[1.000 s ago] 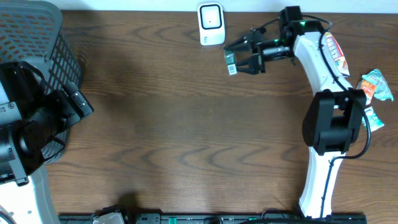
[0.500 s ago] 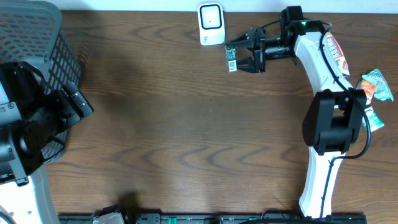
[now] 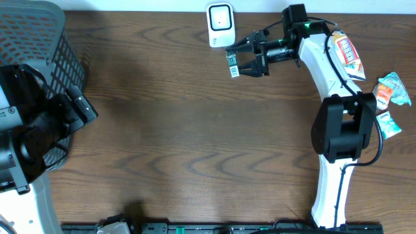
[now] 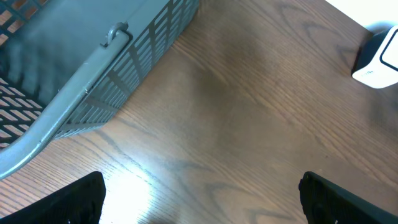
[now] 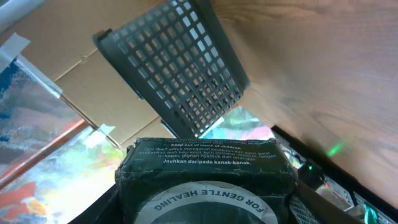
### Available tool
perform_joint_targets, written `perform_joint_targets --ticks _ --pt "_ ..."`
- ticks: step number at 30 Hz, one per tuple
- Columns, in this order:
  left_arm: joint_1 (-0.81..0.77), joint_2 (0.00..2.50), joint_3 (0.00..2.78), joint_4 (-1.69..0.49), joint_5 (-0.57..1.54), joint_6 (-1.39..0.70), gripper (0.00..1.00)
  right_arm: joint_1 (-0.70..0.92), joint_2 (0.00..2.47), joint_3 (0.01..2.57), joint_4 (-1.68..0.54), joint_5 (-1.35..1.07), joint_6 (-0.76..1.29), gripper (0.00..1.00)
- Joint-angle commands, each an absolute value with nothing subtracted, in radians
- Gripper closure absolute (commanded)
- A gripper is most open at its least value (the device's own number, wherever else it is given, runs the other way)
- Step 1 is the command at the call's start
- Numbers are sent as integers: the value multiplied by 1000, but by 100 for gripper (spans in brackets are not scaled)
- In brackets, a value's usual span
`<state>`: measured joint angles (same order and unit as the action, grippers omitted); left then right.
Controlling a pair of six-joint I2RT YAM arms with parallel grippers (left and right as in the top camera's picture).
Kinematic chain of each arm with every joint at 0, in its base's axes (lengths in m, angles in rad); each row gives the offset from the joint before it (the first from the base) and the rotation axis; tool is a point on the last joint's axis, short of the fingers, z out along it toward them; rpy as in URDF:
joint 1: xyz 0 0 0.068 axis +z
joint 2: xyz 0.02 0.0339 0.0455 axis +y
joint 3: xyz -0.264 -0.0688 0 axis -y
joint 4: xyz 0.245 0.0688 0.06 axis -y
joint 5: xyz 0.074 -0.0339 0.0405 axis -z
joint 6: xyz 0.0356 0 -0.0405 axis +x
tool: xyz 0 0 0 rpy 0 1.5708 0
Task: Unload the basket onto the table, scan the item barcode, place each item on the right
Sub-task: 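Swing the green tin right and up toward the scanner, then hold the green tin still beneath the scanner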
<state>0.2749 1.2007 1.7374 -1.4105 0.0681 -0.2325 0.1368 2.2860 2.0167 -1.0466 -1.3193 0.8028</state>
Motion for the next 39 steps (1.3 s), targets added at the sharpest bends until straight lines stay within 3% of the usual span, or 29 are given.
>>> perform_joint_targets --ticks 1,5,13,16,21,26,29,32,39 --pt "280 1201 1729 -1413 59 -234 2 155 2261 2033 -1034 -1274 839 53" --pt "280 1201 1729 -1413 59 -234 2 177 2261 2033 -995 -1069 839 56" --pt "280 1201 1729 -1413 59 -234 2 287 2261 2033 -748 -324 821 56" --pt "280 1201 1729 -1413 59 -234 2 316 2262 2033 -636 -190 773 62" --pt "280 1201 1729 -1413 59 -234 2 358 2263 2033 -433 45 696 61" --pt "280 1201 1729 -1413 59 -234 2 384 2298 2033 -138 161 523 59" --pt "280 1201 1729 -1413 59 -234 2 403 2357 2033 101 197 371 51" --pt "280 1201 1729 -1413 59 -234 3 418 2415 2033 282 272 210 54" --pt "280 1201 1729 -1413 59 -234 2 420 2477 2033 317 276 126 57"
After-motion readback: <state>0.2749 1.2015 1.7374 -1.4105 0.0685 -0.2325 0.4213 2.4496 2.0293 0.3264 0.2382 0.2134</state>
